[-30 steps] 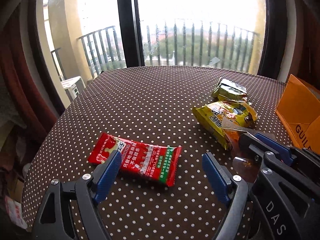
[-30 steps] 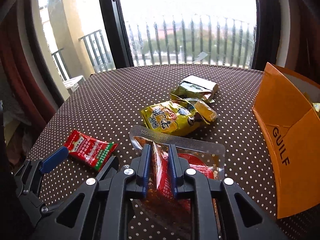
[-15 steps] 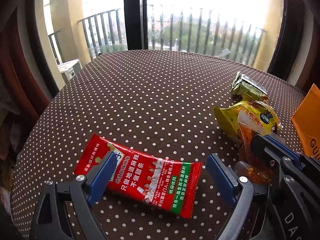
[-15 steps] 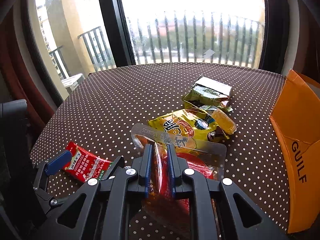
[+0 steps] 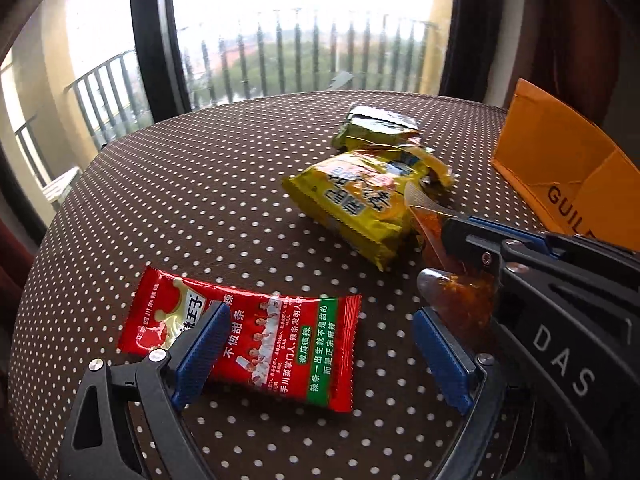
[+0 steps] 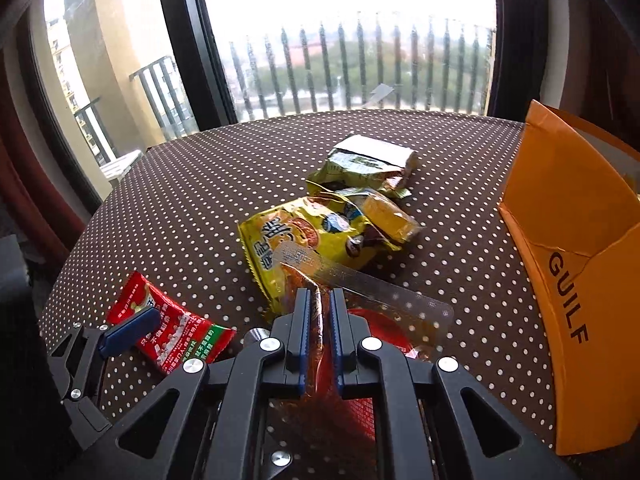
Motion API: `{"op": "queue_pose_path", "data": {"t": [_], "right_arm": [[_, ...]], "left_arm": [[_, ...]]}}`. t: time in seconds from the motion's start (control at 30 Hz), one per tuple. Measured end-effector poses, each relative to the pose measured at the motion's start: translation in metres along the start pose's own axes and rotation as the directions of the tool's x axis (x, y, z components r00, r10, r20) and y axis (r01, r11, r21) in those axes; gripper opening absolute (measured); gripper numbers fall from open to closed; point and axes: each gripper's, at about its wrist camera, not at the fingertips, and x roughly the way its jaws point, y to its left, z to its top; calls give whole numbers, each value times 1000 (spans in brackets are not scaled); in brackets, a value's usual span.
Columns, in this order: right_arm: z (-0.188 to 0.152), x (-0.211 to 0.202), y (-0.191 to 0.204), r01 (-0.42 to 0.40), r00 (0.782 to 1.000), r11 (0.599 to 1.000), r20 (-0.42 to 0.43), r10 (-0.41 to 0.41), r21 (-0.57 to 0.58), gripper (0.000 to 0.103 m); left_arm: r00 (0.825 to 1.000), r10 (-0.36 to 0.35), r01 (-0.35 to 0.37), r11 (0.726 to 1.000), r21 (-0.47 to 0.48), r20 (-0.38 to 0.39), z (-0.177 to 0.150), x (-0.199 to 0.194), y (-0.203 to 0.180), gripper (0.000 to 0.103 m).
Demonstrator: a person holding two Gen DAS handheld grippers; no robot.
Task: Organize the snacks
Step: 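Lift the meat tray with the right gripper while the left gripper approaches the red spicy strip bag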
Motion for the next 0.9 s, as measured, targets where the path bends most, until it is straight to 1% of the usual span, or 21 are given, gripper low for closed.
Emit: {"op": "queue_pose_path", "data": {"t": [0.1,0.17,0.27,0.33,0.4,0.47,0.53,0.6,0.63,0.67,0.73,0.8,0.9], "right_arm": [[-6,-4,-13,16,1000,1000,-12,-16,21,11],[-10,-7,-18,21,1000,999,-16,-21,30,11],[-14,-9,-25,15,1000,999,-22,-14,36,11],[-16,-10,-28,-5,1000,999,-27,6,38,11],[-18,-12,-30,-27,999,999,-26,28,40,13],[-21,-14,-32,-49,998,998,-29,50,37,14],[-24,-13,-32,-50,997,999,-51,51,17,16],[-28,-13,-33,-50,996,999,-68,51,8,24],[-30,-14,-34,-53,996,999,-70,53,8,34],[-32,-15,-36,-54,996,998,-68,55,11,50],[-34,-19,-38,-49,998,999,-40,50,19,69],[-34,-22,-39,-42,999,999,-21,42,10,70],[-33,-23,-42,-39,999,999,-20,39,11,70]], "left_arm": [[999,-40,40,998,49,-2,-7,-6,-18,92],[998,-57,57,997,58,-2,-12,-10,-25,92],[998,-59,59,996,62,-1,-18,-17,-33,92],[999,-40,40,998,49,2,-22,-20,-35,92],[1000,-18,18,1000,8,-1,-25,-25,-34,92],[1000,6,-6,998,-58,-6,-25,-28,-27,92],[998,56,-57,990,-131,-9,-28,-32,-18,92],[995,99,-101,974,-203,-18,-31,-36,-8,92],[994,107,-109,966,-235,-23,-33,-37,-3,92],[992,117,-123,959,-255,-36,-35,-37,0,92],[992,115,-123,950,-287,-45,-38,-38,5,92],[992,117,-127,947,-295,-52,-38,-37,5,92],[991,119,-133,947,-292,-65,-34,-32,3,92]]}}
